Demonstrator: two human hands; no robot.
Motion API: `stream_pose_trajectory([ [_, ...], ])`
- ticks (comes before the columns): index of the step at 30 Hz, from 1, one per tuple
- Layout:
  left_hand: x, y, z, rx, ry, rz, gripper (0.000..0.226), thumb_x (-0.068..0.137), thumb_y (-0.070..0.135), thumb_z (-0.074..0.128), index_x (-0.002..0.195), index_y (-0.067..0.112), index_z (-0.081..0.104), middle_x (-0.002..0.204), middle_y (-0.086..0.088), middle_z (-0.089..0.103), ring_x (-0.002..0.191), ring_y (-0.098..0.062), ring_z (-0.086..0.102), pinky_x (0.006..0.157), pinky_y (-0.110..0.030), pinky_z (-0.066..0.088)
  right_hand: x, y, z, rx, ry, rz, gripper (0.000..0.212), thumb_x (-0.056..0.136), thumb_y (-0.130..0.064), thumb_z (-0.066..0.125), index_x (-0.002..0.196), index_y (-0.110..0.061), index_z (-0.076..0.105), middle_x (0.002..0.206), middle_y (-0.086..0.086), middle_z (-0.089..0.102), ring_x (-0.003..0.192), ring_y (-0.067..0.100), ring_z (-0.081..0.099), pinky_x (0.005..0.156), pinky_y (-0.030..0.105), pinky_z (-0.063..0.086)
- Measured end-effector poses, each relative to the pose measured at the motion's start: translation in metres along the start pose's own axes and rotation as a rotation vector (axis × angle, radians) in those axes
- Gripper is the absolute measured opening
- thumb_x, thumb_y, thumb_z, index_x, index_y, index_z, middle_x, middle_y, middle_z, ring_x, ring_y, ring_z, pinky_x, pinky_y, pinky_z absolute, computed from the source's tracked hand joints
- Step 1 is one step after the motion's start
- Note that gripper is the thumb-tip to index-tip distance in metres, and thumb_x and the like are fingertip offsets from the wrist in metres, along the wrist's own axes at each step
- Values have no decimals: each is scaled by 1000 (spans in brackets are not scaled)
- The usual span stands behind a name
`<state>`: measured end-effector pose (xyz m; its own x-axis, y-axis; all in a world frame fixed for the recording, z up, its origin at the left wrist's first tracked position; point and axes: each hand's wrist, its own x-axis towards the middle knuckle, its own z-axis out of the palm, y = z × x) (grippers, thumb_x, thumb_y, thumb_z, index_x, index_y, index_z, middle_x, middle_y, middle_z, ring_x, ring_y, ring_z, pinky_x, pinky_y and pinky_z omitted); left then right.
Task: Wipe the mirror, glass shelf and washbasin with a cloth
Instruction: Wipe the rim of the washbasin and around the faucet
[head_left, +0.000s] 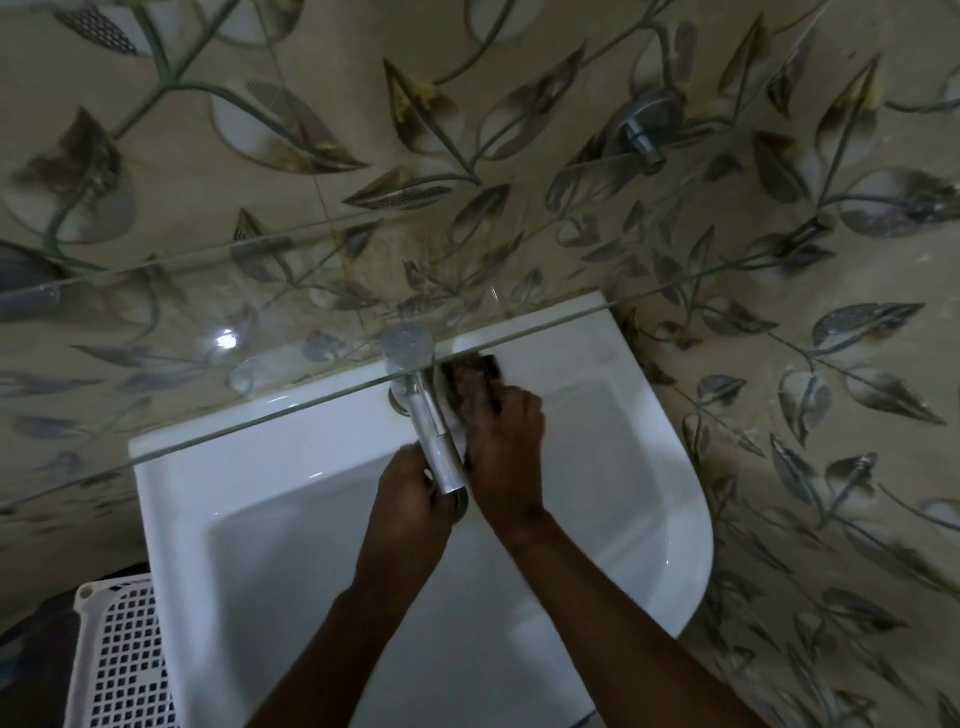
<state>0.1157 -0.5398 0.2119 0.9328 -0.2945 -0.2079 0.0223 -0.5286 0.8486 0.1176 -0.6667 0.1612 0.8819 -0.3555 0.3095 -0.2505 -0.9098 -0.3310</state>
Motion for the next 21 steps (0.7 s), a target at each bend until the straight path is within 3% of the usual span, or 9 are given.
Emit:
stream_pose_trajectory([
  [3, 2, -6, -1, 17, -4, 19, 17, 88, 19, 64, 98, 28, 53, 88, 11, 55, 81, 1, 55, 64, -13, 40, 3, 9, -1, 14, -30, -153, 49, 91, -15, 57, 139, -9, 54, 114, 12, 59, 100, 30, 51, 83, 39, 46],
  [6, 4, -13, -6, 106, 18, 36, 21, 88, 18, 62, 107, 24, 54, 97, 7, 54, 82, -5, 51, 68, -14, 36, 19, 42, -7, -67, 54, 50, 44, 87, -4, 53, 130, -5, 60, 98, 17, 57, 88, 32, 49, 75, 40, 43],
  [8, 6, -15, -11, 138, 67, 51, 27, 89, 15, 59, 115, 22, 54, 103, 8, 53, 86, -8, 52, 72, -21, 40, 26, 59, -11, -53, 106, 233, 35, 89, -1, 56, 124, -2, 62, 98, 19, 55, 88, 33, 49, 75, 40, 43],
  [10, 8, -15, -15, 149, 112, 70, 32, 89, 9, 58, 119, 20, 54, 108, 7, 53, 89, -12, 53, 79, -26, 44, 21, 49, -11, 181, 88, 440, 30, 96, -11, 53, 125, -7, 58, 112, 14, 50, 101, 29, 48, 85, 38, 45],
  [12, 10, -15, -19, 172, 134, 93, 35, 88, 6, 58, 121, 17, 55, 109, 5, 52, 91, -15, 53, 83, -29, 45, 6, 22, -8, 449, 159, 588, 27, 100, -19, 53, 120, -2, 54, 111, 4, 48, 102, 13, 49, 91, 31, 46],
  [14, 15, -17, -20, 216, 128, 117, 36, 88, 5, 60, 122, 16, 55, 108, 5, 53, 92, -16, 53, 83, -32, 47, -13, -14, -1, 532, 174, 649, 29, 100, -22, 56, 122, -2, 51, 109, -11, 42, 97, 0, 46, 87, 13, 42],
  [16, 18, -19, -20, 244, 106, 147, 34, 86, 4, 60, 119, 16, 56, 106, 3, 54, 91, -18, 54, 82, -36, 49, -29, -45, 9, 735, 150, 772, 23, 100, -12, 56, 121, -4, 49, 104, -20, 44, 93, -4, 50, 82, 11, 45],
  [18, 19, -19, -20, 255, 89, 176, 28, 86, 3, 59, 110, 17, 57, 102, 2, 56, 92, -20, 53, 84, -40, 48, -32, -63, 25, 919, 213, 995, 4, 97, -5, 53, 101, -4, 53, 92, -8, 57, 80, 5, 61, 71, 19, 52],
  [21, 20, -20, -23, 341, 46, 266, 23, 83, 0, 61, 99, 16, 56, 99, -3, 55, 93, -21, 48, 86, -33, 39, -34, -73, 44, 1038, -45, 1245, 6, 89, -11, 57, 90, -5, 60, 91, 15, 60, 82, 27, 62, 71, 32, 52],
])
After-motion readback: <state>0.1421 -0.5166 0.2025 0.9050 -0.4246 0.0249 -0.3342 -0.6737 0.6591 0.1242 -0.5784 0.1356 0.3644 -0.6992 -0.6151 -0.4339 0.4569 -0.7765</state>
